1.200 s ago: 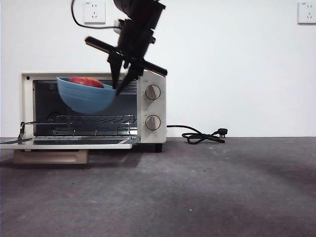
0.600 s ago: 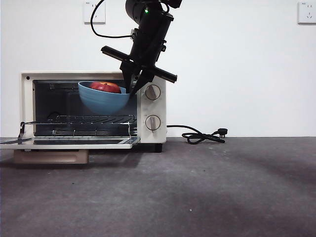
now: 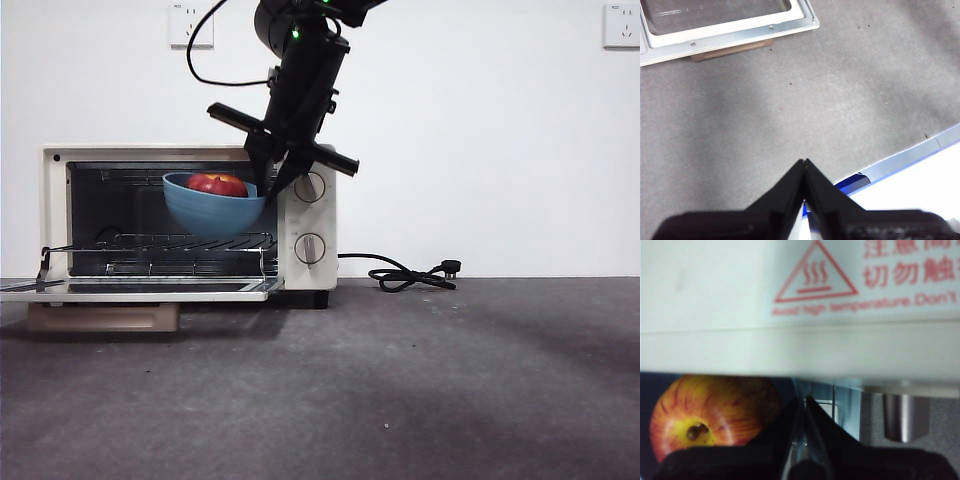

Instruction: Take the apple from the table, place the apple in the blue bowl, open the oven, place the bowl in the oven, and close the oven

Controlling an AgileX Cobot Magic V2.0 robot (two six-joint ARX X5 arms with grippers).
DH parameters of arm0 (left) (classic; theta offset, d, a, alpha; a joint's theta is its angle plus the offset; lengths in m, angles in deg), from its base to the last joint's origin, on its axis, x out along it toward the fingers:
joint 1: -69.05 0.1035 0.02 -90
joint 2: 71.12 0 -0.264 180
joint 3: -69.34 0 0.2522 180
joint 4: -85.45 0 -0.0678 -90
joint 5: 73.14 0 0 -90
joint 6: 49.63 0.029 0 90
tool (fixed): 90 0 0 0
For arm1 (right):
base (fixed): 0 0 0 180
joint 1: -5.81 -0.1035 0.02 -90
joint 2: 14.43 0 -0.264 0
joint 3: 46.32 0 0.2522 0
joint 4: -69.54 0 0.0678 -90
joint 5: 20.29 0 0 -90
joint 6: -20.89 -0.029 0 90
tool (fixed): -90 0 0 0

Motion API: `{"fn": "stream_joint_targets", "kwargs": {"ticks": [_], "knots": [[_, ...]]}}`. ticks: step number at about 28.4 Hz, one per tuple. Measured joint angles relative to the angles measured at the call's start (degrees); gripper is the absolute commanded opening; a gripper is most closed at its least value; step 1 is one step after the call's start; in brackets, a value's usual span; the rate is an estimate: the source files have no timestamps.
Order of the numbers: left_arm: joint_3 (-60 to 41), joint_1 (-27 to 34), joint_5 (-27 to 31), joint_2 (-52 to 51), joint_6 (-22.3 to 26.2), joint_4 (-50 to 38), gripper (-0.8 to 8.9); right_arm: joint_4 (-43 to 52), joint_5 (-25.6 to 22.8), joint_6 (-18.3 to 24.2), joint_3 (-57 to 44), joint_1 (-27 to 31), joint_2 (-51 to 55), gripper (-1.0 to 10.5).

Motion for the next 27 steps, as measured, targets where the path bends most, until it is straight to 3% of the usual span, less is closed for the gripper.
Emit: {"fn": "stream_joint_targets", "kwargs": {"ticks": [19, 24, 27], "knots": [[0.0, 0.0, 0.0, 0.0, 0.0, 0.0, -0.05, 2.6, -1.1, -2.2, 0.0, 0.7, -1.3, -0.1], [0.0, 0.0, 0.0, 0.0, 0.0, 0.0, -0.05, 3.1, -0.9, -2.3, 0.0, 0.7, -1.3, 2.2], [0.0, 0.0, 0.0, 0.0, 0.0, 0.0, -0.05, 3.9, -0.8, -2.4, 0.5, 0.4, -1.3, 2.3]]}}
